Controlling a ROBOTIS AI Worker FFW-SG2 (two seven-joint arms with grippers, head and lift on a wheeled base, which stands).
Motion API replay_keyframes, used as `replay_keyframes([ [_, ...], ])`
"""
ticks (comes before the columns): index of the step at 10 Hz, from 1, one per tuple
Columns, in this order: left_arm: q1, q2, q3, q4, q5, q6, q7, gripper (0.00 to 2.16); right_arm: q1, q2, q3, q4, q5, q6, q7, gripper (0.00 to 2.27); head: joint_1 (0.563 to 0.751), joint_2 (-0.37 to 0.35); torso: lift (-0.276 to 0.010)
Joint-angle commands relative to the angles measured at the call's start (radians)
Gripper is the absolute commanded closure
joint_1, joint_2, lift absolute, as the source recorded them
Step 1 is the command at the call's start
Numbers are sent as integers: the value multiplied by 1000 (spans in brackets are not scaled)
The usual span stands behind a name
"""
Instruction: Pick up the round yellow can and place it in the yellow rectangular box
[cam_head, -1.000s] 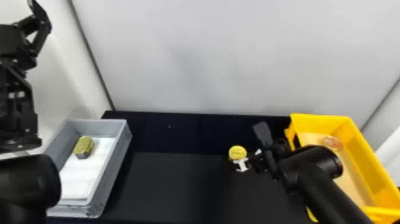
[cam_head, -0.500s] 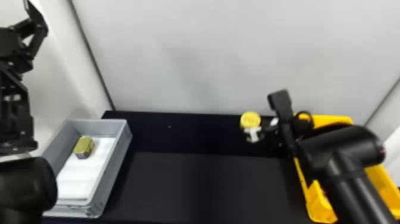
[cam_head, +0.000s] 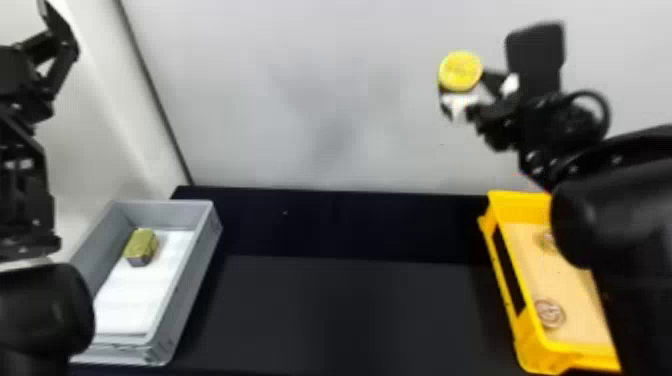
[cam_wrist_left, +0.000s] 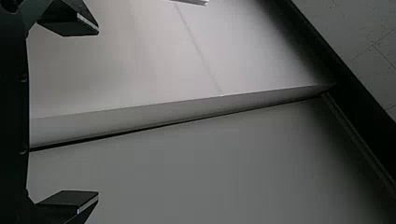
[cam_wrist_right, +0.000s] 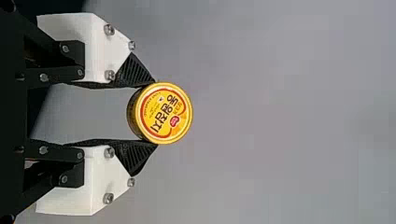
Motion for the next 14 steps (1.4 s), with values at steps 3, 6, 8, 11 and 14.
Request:
replay_keyframes([
  [3,8,6,13,-21,-3,16,-5,50,-36,-71,-40,-127,102,75,-54,748,697,54,-3],
  [6,12,12,22,-35,-3,25,-11,50,4,-86,-134,-124,160,98,-63,748,697,54,-3],
  [8,11,16,22,-38,-4,34,-15,50,47,-86,-205,-101,160,102,-69,748,697,54,-3],
  [11,8,20,22,-44,-7,42,-20,50,73,-83,-275,-58,159,99,-77,748,697,54,-3],
  [14,8,21,25,-49,-7,45,-23,50,104,-85,-357,31,33,67,-124,748,697,54,-3],
])
